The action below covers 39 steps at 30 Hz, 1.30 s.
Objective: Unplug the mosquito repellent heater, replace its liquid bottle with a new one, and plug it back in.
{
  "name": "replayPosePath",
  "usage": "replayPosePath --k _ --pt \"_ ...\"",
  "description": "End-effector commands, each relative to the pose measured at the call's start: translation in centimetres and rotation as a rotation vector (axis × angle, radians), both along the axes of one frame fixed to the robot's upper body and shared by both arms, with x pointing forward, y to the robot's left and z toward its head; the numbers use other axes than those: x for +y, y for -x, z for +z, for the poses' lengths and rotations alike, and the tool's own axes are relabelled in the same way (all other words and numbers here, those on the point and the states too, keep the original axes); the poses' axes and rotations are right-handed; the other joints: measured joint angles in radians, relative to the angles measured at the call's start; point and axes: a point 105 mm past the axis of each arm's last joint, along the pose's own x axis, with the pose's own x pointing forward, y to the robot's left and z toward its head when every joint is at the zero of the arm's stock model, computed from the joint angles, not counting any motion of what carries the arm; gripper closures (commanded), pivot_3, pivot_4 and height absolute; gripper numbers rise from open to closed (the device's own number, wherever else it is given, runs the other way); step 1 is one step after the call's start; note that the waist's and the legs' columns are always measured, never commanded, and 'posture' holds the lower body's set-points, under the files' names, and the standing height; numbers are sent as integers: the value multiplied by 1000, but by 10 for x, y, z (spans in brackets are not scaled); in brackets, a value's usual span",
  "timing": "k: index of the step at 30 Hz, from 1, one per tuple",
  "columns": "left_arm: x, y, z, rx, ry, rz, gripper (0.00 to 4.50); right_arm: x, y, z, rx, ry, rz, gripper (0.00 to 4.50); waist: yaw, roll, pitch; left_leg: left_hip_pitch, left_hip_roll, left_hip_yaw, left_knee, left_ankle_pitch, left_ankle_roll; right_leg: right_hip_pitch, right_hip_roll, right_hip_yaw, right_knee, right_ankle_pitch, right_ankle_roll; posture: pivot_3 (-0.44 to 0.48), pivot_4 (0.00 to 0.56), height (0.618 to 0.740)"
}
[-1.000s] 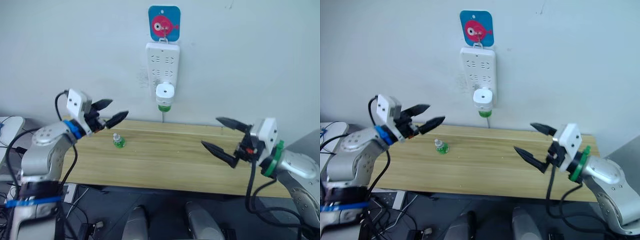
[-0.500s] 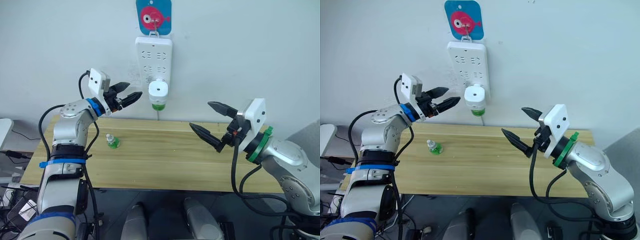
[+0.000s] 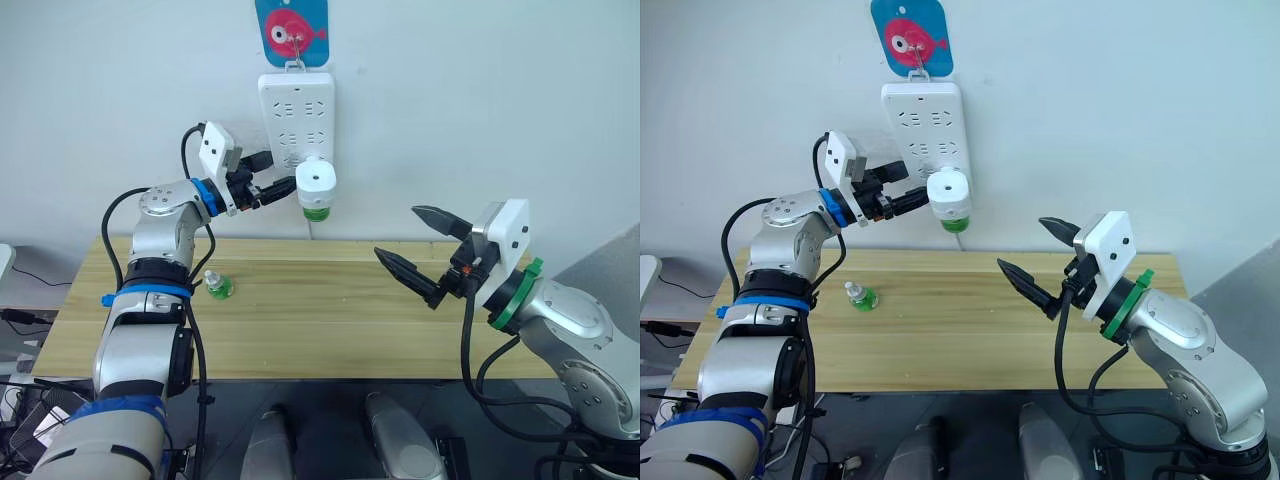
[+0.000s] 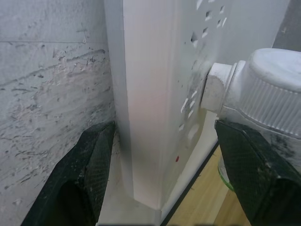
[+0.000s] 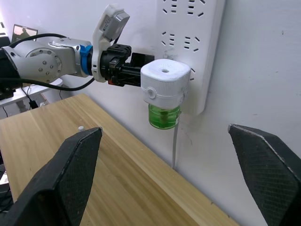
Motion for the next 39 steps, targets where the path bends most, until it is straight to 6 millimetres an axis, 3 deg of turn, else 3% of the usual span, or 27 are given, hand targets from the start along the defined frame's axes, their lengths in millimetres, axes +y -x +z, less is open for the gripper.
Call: replayPosePath --k 1,3,6,12,21,28,39 --pt "-15 4 21 -63 -1 -88 898 5 9 9 -46 -3 25 0 0 -1 3 0 0 0 0 0 0 0 0 0 0 0 0 -335 292 740" --pt "-17 7 22 -53 4 -118 898 5 9 10 -47 -4 28 0 -2 -1 6 0 0 0 0 0 0 0 0 1 -1 0 0 -337 290 740" --pt "-14 9 20 -25 6 -138 1412 8 8 12 -55 -12 27 0 -8 0 8 -1 0 1 0 0 0 0 0 1 0 0 0 -340 292 740" --pt "-9 12 15 15 -1 -143 3161 13 -9 11 -61 7 -99 0 -21 1 8 -1 1 0 -1 0 0 -1 1 0 0 0 0 -344 288 740" --pt "-14 17 13 27 -17 -173 3192 52 -42 20 -52 -13 -224 0 -28 1 9 -1 1 -1 -1 0 0 -2 0 0 0 0 0 -344 284 740" --pt "-15 18 15 23 -16 -173 3192 64 -58 28 -61 -38 -285 0 -28 2 9 -13 0 -4 1 0 0 -12 0 -3 2 3 -3 -337 277 740" --pt "-16 19 14 22 -19 -171 3192 84 -77 40 -91 -58 -292 0 -28 2 9 -15 0 -7 2 0 0 -12 0 -7 2 3 -4 -327 276 740"
